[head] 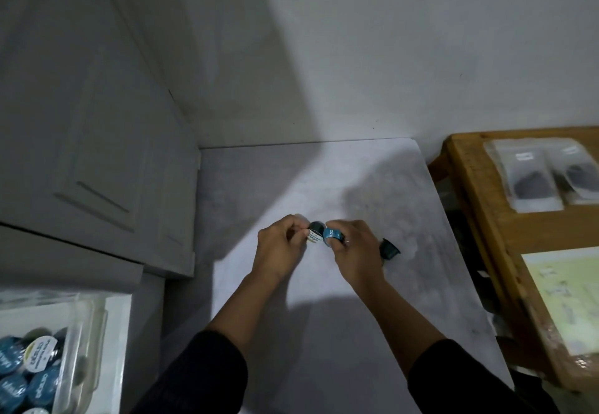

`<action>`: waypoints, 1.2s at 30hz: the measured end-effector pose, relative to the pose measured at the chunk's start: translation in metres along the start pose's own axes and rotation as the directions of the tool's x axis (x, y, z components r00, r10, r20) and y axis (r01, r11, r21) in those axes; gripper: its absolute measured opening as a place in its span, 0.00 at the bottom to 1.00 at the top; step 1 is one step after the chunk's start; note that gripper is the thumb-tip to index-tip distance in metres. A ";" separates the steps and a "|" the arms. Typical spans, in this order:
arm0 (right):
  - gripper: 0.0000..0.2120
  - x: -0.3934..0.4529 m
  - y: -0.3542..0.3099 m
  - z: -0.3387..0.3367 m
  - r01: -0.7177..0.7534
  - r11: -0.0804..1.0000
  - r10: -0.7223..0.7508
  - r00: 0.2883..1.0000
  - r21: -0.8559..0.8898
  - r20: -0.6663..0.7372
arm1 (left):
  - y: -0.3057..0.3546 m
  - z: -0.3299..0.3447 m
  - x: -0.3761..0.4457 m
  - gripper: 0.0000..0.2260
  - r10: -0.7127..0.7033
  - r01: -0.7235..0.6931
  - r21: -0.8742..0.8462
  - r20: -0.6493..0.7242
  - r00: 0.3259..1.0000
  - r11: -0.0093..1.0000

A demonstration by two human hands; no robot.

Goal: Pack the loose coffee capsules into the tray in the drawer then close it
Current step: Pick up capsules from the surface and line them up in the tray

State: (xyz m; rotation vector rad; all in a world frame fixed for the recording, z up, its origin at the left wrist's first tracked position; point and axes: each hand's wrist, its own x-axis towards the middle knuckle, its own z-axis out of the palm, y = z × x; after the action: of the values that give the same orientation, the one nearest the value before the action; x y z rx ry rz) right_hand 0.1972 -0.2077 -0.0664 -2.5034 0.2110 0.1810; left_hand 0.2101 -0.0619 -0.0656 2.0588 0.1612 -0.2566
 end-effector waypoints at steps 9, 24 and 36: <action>0.13 -0.007 0.004 -0.005 -0.060 0.998 0.059 0.997 -0.022 -0.039 | 0.003 0.001 -0.017 0.06 -0.114 0.107 -0.122 -0.046 0.992 0.987; 0.09 -0.111 -0.054 -0.066 -0.024 0.680 0.213 0.963 0.732 -0.167 | 0.054 -0.046 -0.123 0.10 0.008 -0.128 -0.529 -0.222 0.975 0.839; 0.10 -0.180 -0.164 -0.037 -0.025 0.494 0.045 0.999 0.869 0.004 | 0.020 -0.161 -0.207 0.10 -0.001 -0.288 -0.601 -0.433 0.901 0.746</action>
State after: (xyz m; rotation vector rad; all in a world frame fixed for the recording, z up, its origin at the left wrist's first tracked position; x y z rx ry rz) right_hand 0.0554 -0.0787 0.0886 -1.4548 0.2752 0.0355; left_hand 0.0321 0.0687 0.0782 1.3737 0.2964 0.3132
